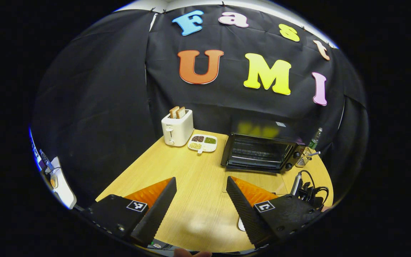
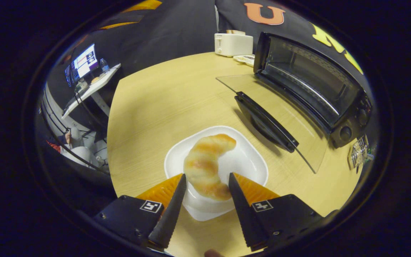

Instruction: Open the electric oven with the left hand, put the food in, and close the electric oven.

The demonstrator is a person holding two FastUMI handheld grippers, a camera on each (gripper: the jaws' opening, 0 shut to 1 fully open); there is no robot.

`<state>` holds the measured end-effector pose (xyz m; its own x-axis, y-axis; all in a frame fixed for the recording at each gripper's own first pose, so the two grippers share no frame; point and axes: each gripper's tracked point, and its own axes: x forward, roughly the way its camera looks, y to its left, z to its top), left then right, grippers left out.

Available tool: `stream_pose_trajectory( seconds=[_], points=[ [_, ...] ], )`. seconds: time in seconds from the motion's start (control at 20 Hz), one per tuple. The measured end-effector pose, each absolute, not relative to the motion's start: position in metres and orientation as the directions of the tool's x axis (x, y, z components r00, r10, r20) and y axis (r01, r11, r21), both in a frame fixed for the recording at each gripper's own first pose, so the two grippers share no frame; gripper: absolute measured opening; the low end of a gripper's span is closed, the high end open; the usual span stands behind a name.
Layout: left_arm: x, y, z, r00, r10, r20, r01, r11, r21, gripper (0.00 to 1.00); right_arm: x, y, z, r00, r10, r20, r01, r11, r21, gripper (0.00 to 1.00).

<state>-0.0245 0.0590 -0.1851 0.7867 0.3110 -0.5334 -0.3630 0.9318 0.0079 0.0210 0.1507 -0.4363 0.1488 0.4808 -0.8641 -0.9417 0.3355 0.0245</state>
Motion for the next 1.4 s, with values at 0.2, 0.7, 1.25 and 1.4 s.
stream_pose_trajectory(
  seconds=[0.2, 0.7, 1.25, 1.4],
  points=[
    [-0.024, 0.056, -0.181, 0.785, 0.323, -0.529, -0.378, 0.926, 0.004, 0.93, 0.023, 0.153, -0.437, 0.137, 0.497, -0.857, -0.938, 0.344, 0.05, 0.58],
    [-0.031, 0.075, -0.17, 0.814, 0.283, -0.507, -0.356, 0.933, -0.052, 0.93, 0.026, 0.18, -0.343, 0.315, 0.599, -0.736, -0.781, 0.604, 0.159, 0.31],
    [-0.027, 0.104, -0.16, 0.83, 0.173, -0.53, -0.219, 0.975, -0.024, 0.93, 0.159, 0.22, -0.286, 0.767, 0.387, -0.512, -0.227, 0.909, 0.349, 0.32],
    [-0.031, 0.114, -0.158, 0.82, 0.164, -0.549, -0.203, 0.979, -0.009, 0.93, 0.21, 0.235, -0.288, 0.83, 0.302, -0.468, -0.072, 0.891, 0.447, 0.29]
  ],
)
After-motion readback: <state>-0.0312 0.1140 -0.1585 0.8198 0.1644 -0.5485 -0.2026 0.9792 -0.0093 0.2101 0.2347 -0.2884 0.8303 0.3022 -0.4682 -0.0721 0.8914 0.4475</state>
